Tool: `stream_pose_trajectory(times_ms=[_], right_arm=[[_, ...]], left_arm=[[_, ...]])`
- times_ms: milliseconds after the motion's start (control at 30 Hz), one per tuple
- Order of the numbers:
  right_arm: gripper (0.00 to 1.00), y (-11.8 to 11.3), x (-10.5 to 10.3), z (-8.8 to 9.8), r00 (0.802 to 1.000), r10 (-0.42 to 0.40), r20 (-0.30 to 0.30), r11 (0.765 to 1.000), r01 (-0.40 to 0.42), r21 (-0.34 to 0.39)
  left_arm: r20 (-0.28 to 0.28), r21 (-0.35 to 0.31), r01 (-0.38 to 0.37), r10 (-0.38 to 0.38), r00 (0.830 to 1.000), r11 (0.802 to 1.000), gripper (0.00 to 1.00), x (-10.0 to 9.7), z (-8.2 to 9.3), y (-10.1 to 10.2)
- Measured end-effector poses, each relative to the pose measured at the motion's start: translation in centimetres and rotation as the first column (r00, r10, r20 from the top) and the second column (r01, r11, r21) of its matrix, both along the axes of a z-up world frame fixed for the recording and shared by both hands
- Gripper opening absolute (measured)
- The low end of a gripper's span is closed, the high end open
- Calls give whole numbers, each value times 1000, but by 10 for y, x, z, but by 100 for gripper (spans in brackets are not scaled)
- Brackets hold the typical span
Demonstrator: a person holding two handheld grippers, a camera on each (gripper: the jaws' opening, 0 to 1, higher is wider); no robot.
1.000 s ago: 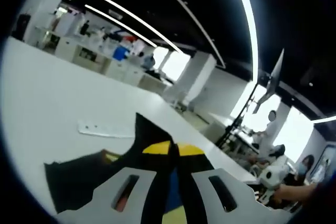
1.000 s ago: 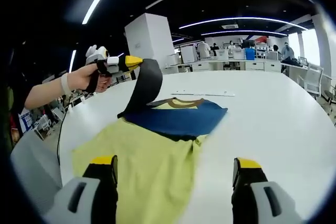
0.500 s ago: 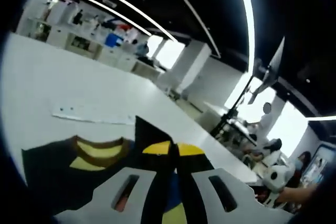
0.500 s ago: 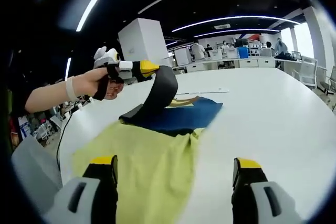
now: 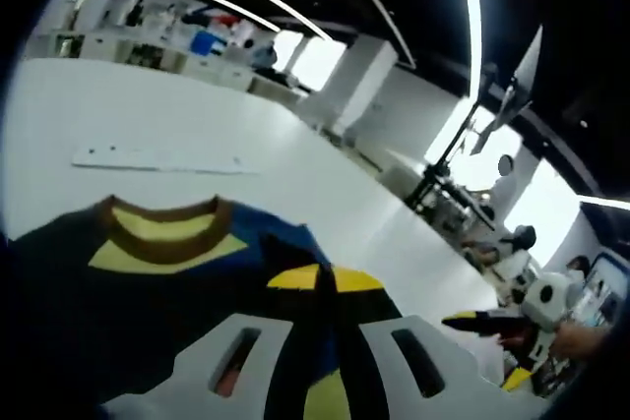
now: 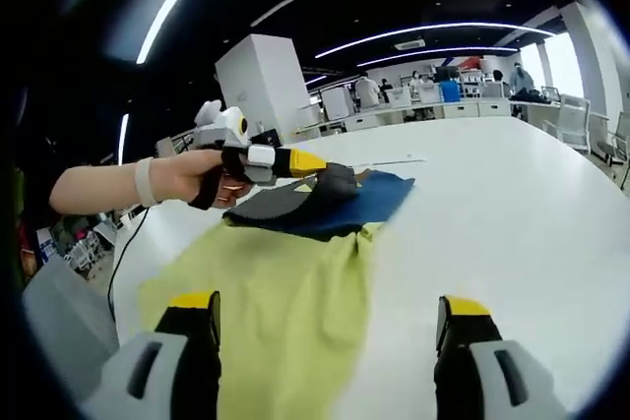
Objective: Fold the garment on the visible template until the final outline fits inside the template.
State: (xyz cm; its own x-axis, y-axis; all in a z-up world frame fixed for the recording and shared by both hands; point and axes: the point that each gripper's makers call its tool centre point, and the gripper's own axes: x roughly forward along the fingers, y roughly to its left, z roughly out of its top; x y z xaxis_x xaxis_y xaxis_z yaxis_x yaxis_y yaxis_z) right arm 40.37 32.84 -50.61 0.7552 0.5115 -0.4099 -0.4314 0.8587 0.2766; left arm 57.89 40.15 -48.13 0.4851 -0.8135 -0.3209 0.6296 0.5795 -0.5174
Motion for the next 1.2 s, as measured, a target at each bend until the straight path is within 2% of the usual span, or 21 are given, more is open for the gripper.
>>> stream_pose_trajectory(times_ms=[100, 367, 467, 667, 967, 1033, 1200], right_arm=[[91, -2, -4, -1, 1000, -7, -3, 1000, 7, 1], [91, -6, -7, -3, 1000, -19, -6, 1000, 19, 4], [91, -5, -7, -4, 1000, -19, -10, 1000, 19, 3], [91, -3, -8, -4, 1000, -14, -11, 1000, 14, 4], [91, -4, -7, -5, 1000, -13, -13, 1000, 13, 2], [91, -4, -7, -5, 1000, -11, -15, 1000, 11, 1], [91, -3, -9, -5, 1000, -6, -17, 1000, 6, -2]], left_arm=[[-29, -5, 13, -14, 999, 1000, 0, -4, -8, -7], [-42, 2, 51, -51, 998, 999, 0, -17, -18, -20], [-74, -21, 56, -58, 996, 998, 0, -19, -21, -24], [-77, -2, 78, -78, 994, 997, 0, -24, -26, -29], [-67, -18, 135, -136, 988, 991, 0, -38, -23, -38], [-46, -11, 151, -152, 987, 988, 4, -38, -21, -39], [28, 25, 193, -194, 981, 981, 23, -43, -19, -39]])
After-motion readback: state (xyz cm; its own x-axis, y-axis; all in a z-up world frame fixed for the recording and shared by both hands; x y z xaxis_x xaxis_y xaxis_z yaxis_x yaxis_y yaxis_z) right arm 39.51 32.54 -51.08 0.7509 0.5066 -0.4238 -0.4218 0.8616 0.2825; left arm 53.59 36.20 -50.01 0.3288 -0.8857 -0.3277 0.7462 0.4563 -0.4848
